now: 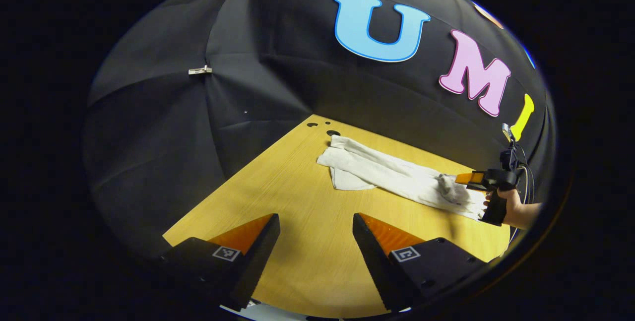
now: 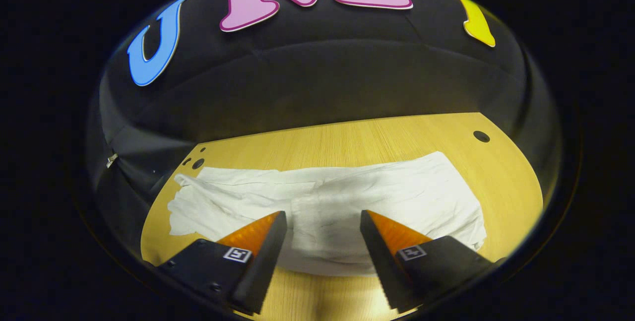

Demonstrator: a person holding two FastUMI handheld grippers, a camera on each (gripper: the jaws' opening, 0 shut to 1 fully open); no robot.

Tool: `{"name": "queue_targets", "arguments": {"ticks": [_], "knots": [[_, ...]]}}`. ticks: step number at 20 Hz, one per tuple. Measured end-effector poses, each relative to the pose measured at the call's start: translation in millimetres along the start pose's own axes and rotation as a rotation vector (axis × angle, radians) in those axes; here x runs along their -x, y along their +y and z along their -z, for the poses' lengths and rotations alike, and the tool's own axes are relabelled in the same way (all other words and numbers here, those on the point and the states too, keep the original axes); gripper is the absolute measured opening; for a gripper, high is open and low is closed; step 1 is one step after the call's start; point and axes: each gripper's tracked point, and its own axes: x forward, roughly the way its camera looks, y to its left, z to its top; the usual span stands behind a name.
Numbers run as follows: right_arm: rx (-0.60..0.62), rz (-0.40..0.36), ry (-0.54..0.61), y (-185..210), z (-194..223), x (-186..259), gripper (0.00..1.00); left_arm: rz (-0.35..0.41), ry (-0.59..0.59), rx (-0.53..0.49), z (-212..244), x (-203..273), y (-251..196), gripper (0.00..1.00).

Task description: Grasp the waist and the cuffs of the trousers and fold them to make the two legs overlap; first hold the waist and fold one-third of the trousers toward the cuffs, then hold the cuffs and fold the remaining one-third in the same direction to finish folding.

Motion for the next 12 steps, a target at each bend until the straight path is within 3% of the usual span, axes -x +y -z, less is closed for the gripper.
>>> {"name": "queue_targets", "arguments": {"ticks": [1, 2, 8, 12], "knots": [[-0.012, 0.002, -0.011, -3.4, -1.9, 8.2, 0.99, 0.008, -0.007, -0.002, -4.1, -5.3, -3.7, 0.95], [-0.034, 0.007, -0.026, -8.4, -7.1, 18.2, 1.0, 0.009, -0.011, -0.001, -8.4, -12.9, -6.4, 0.95], [-0.065, 0.116, -0.108, -81.0, -25.5, 93.7, 0.99, -0.024, -0.047, 0.089, -48.8, -84.7, -17.6, 0.95], [-0.093, 0.204, -0.114, -138.0, -15.1, 154.6, 0.99, -0.021, -0.039, 0.129, -63.0, -146.6, -36.1, 0.96]]}}
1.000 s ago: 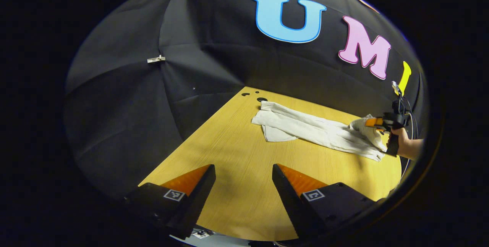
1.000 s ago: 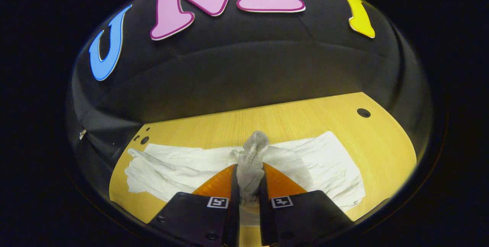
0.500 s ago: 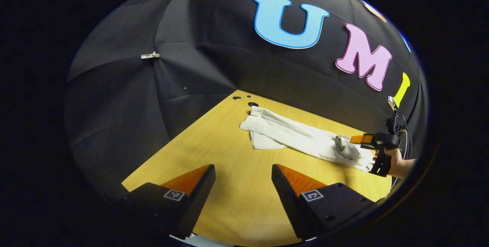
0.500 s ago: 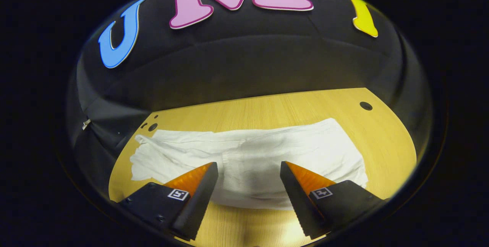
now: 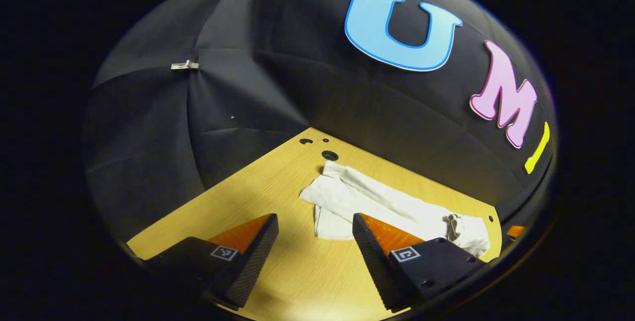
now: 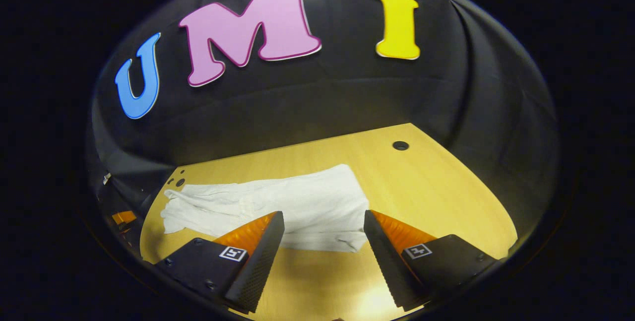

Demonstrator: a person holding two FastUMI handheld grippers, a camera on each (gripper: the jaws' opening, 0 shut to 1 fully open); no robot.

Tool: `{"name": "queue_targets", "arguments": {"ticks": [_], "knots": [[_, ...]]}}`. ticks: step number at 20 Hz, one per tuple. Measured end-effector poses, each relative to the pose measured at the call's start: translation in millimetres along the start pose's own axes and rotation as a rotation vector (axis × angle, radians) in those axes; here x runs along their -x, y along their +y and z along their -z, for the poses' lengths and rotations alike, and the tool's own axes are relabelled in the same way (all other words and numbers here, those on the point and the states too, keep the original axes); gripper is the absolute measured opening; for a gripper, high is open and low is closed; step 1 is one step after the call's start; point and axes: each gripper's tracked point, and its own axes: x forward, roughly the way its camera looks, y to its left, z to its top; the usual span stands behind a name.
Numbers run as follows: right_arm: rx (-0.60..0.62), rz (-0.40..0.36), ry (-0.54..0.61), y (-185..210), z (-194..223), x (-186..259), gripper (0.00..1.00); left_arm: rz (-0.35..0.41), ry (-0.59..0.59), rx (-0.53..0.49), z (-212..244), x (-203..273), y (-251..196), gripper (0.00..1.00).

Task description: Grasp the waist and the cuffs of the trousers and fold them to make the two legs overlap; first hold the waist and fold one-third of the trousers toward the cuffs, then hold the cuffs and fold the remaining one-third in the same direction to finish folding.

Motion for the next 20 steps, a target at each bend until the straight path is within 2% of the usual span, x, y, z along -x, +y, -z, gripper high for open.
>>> {"name": "queue_targets", "arguments": {"ticks": [3, 7, 11, 13, 15, 19, 20], "knots": [[-0.044, 0.078, 0.009, -48.8, 8.2, 46.2, 0.98, -0.003, 0.03, 0.024, 7.6, -47.9, -12.9, 0.96], [-0.094, 0.188, 0.035, -102.1, 33.9, 109.3, 0.98, -0.07, 0.047, -0.012, 16.7, -101.1, -16.6, 0.96], [-0.123, 0.281, 0.089, -133.1, 67.7, 156.6, 0.99, -0.142, 0.096, -0.069, 39.2, -131.1, -17.0, 0.96], [-0.124, 0.303, 0.118, -136.7, 85.6, 171.0, 0.98, -0.2, 0.105, -0.113, 46.8, -142.6, -7.8, 0.96], [-0.114, 0.301, 0.146, -134.8, 99.9, 176.5, 0.99, -0.203, 0.111, -0.123, 52.8, -147.8, -9.9, 0.96], [-0.13, 0.27, 0.199, -121.3, 123.9, 174.1, 0.99, -0.198, 0.109, -0.231, 54.9, -154.5, -13.9, 0.98], [-0.138, 0.259, 0.204, -115.8, 126.9, 173.7, 0.99, -0.196, 0.103, -0.229, 54.6, -155.3, -16.4, 0.98]]}}
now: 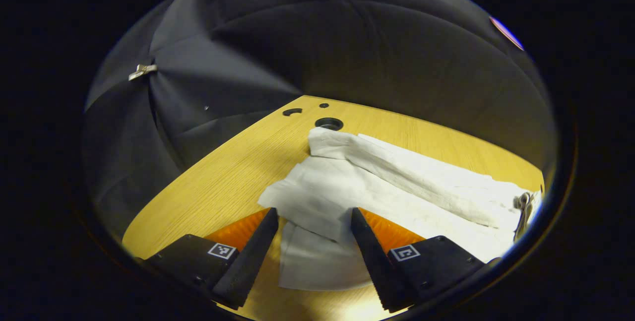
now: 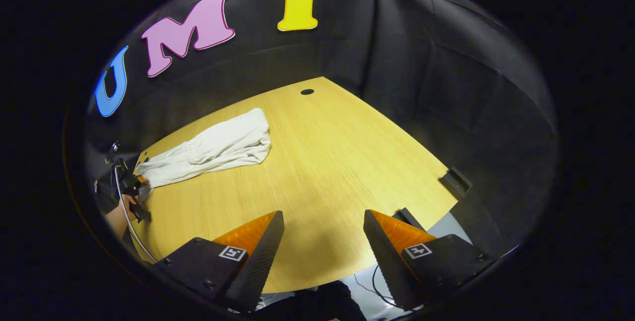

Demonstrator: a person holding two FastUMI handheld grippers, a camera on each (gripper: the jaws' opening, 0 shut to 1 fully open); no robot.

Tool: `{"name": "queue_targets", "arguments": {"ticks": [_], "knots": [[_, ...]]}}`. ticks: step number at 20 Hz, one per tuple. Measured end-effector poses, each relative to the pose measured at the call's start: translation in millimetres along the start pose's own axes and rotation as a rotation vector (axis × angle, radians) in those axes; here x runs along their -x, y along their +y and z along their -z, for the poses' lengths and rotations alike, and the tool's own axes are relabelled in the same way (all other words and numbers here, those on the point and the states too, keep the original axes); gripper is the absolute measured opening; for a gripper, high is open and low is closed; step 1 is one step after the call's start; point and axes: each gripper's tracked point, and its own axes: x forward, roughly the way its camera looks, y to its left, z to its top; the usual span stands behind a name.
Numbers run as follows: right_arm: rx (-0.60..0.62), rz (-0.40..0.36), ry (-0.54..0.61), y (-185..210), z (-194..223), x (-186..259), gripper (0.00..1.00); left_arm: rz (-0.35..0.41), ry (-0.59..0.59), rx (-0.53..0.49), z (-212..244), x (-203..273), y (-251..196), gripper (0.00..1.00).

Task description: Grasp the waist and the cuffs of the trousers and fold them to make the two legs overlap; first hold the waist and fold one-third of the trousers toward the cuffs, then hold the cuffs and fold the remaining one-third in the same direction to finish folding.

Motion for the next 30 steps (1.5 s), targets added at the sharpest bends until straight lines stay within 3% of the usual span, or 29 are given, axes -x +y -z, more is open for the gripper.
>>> {"name": "queue_targets", "arguments": {"ticks": [4, 6, 8, 13, 16, 20, 27, 30], "knots": [[0.021, -0.024, 0.0, 13.2, 9.8, 2.4, 0.99, 0.04, -0.003, -0.015, 1.4, -4.5, -9.4, 0.87], [0.047, -0.027, -0.009, 17.4, 11.1, 3.8, 0.99, 0.084, -0.012, -0.051, -0.6, -3.2, -20.0, 0.67], [0.047, -0.036, -0.015, 21.4, 10.4, 5.6, 0.99, 0.108, -0.012, -0.07, -0.5, -3.3, -25.3, 0.41], [0.046, -0.031, -0.025, 16.7, 13.8, 10.7, 0.99, 0.173, 0.02, -0.101, 0.5, 0.7, -32.9, 0.11], [0.026, -0.027, -0.025, 13.9, 11.4, 9.9, 0.99, 0.222, 0.051, -0.026, 3.6, 2.6, -37.8, 0.06], [-0.006, -0.035, -0.046, 13.7, -0.4, 7.7, 0.99, 0.277, 0.1, 0.206, 2.8, 15.2, -45.4, 0.05], [0.003, -0.085, -0.069, 15.4, -19.1, -3.6, 0.99, 0.429, -0.055, 0.443, -76.9, 59.0, -77.6, 0.05], [0.017, -0.111, -0.078, 11.0, -29.2, -6.2, 0.99, 0.486, -0.102, 0.471, -104.0, 85.4, -106.8, 0.05]]}}
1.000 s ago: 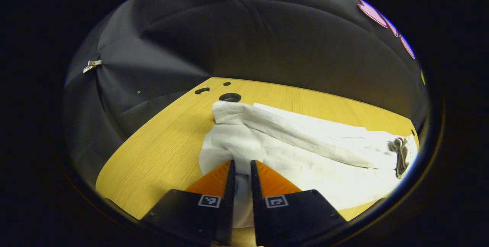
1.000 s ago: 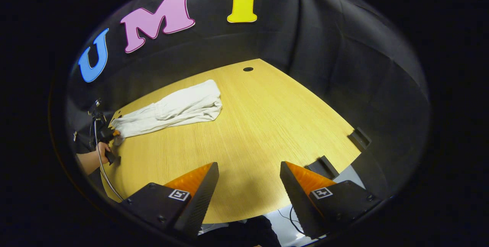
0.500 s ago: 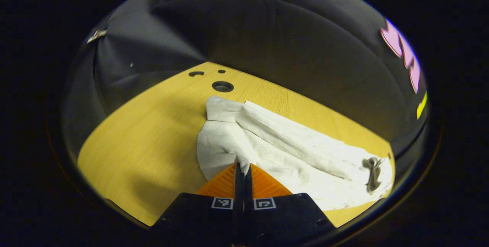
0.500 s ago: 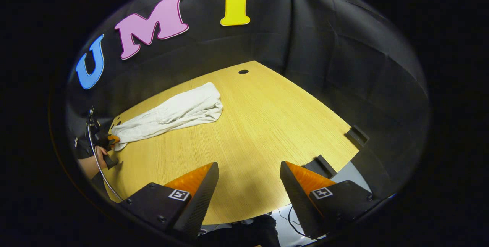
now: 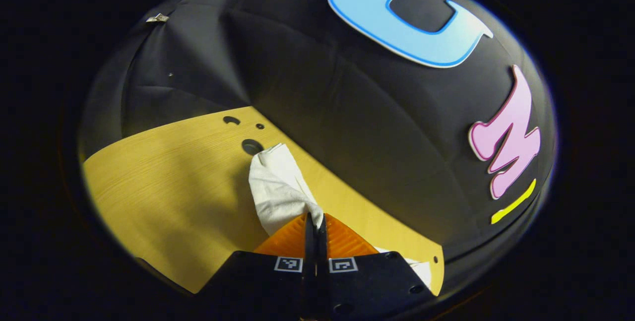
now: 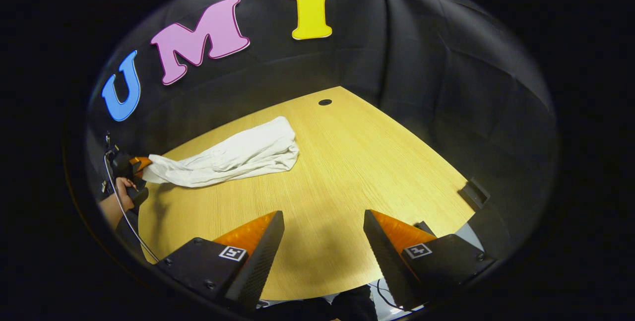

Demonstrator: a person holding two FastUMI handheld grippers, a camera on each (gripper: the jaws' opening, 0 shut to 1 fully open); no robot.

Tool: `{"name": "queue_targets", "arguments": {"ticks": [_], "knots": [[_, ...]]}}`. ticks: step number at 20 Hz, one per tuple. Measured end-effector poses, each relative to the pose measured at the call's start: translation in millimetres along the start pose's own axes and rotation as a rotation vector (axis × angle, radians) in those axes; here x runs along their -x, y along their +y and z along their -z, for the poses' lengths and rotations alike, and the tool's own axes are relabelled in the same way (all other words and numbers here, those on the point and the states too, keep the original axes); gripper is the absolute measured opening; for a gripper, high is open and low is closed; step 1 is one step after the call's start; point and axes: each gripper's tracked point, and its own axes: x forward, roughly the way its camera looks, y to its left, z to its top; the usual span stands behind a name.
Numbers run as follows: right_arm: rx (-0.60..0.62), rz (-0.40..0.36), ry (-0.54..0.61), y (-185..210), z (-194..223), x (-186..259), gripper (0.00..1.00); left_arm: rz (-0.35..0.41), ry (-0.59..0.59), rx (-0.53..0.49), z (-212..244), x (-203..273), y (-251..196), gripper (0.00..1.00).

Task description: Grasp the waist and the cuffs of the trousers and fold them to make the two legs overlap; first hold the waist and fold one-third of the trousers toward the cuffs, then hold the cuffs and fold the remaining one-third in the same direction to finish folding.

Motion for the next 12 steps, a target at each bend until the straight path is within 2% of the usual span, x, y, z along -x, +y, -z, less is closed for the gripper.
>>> {"name": "queue_targets", "arguments": {"ticks": [5, 6, 7, 12], "knots": [[0.004, -0.025, -0.034, -17.0, -18.7, -6.5, 0.99, 0.098, -0.003, -0.049, 10.3, 7.2, -94.5, 0.05], [-0.01, -0.033, -0.038, -18.9, -21.1, -8.3, 0.99, 0.115, 0.001, -0.056, 15.2, 7.7, -113.4, 0.02], [-0.026, -0.041, -0.042, -21.2, -22.8, -10.6, 0.99, 0.133, 0.003, -0.063, 19.3, 9.8, -131.7, 0.05], [-0.076, -0.073, -0.043, -33.7, -26.9, -21.6, 0.99, 0.22, 0.045, -0.163, 60.0, 13.3, -226.7, 0.05]]}}
